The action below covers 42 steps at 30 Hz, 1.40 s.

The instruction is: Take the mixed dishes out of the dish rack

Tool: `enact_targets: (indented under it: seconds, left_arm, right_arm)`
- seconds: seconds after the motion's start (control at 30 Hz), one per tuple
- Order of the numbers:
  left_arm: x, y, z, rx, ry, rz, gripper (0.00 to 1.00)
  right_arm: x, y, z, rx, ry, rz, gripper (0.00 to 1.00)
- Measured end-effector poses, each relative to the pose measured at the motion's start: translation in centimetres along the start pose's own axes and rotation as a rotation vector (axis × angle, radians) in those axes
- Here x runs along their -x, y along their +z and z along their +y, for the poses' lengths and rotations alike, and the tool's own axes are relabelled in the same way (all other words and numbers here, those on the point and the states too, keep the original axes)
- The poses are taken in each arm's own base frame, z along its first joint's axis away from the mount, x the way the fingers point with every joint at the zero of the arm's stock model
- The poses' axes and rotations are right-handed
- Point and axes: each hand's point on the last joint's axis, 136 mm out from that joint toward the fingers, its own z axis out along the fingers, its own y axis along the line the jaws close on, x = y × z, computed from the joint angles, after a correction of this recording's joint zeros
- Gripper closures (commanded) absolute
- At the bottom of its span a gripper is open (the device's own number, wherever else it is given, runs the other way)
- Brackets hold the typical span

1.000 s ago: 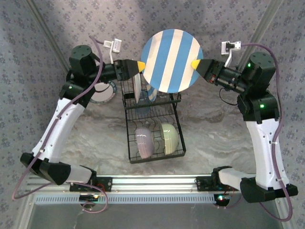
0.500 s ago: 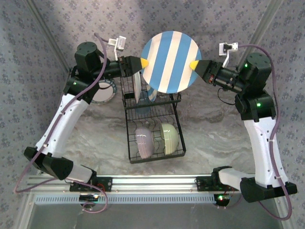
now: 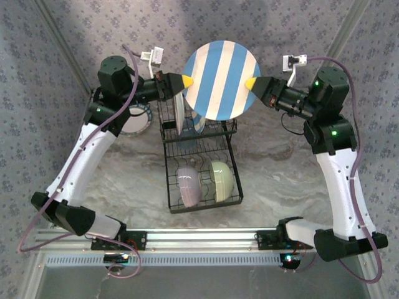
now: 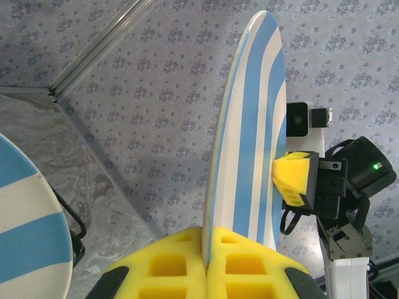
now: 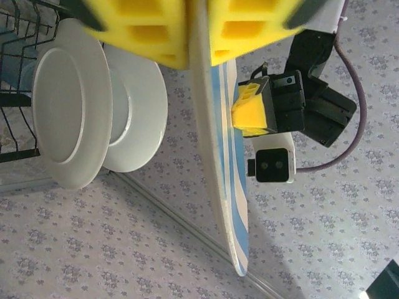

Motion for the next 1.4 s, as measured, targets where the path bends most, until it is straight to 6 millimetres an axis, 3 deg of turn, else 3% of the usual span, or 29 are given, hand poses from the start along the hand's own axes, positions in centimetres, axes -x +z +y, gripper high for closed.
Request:
enact_targets:
  seconds: [0.07,0.1,0.33,0.47,0.57,0.77,0.93,1.0,1.1,1.17,1.23,1.4]
  left_arm:
    - [-0.1,0.0,0.4,0.016,-0.006,-0.008,1.00]
    - [-0.1,-0.1,0.7,0.026,-0.009,-0.015,1.00]
    - [0.6,-1.0,2.6,0.091,-0.045,-0.073,1.00]
    - [2.1,-3.0,3.9,0.135,-0.080,-0.143,1.00]
    - [3.9,-5.8,4.8,0.167,-0.094,-0.229,1.00]
    - [7.8,-15.0,6.3,0.274,-0.092,-0.489,1.00]
    - [8.6,-21.6,8.7,0.337,-0.132,-0.678,1.00]
    - [8.7,-24.1,11.2,0.374,-0.183,-0.745,1.00]
    - [8.3,-26.1,15.6,0.413,-0.270,-0.790,1.00]
    - [7.9,-26.4,17.8,0.424,-0.318,-0.794,1.00]
    - [6.8,-26.9,22.1,0.458,-0.405,-0.794,1.00]
    - [4.8,-27.1,29.0,0.512,-0.539,-0.771,1.00]
  right_arm:
    - [-0.2,0.2,0.0,0.004,0.003,0.010,0.07]
    - [-0.2,0.2,0.0,0.006,0.002,0.012,0.00]
    - [-0.3,0.2,-0.7,-0.038,-0.027,0.001,0.00]
    - [-0.8,0.1,-1.9,-0.139,-0.067,-0.009,0.00]
    - [-1.7,-0.2,-2.5,-0.213,-0.113,-0.008,0.00]
    - [-3.8,-0.3,-3.2,-0.339,-0.239,0.019,0.00]
    - [-5.0,0.1,-3.3,-0.407,-0.341,0.034,0.00]
    - [-5.5,0.3,-3.1,-0.418,-0.380,0.044,0.00]
    - [-6.3,0.6,-2.9,-0.424,-0.438,0.062,0.00]
    - [-7.1,1.0,-2.9,-0.420,-0.466,0.085,0.00]
    - [-7.8,1.3,-3.0,-0.418,-0.488,0.107,0.00]
    - [-9.6,2.0,-3.7,-0.409,-0.513,0.155,0.00]
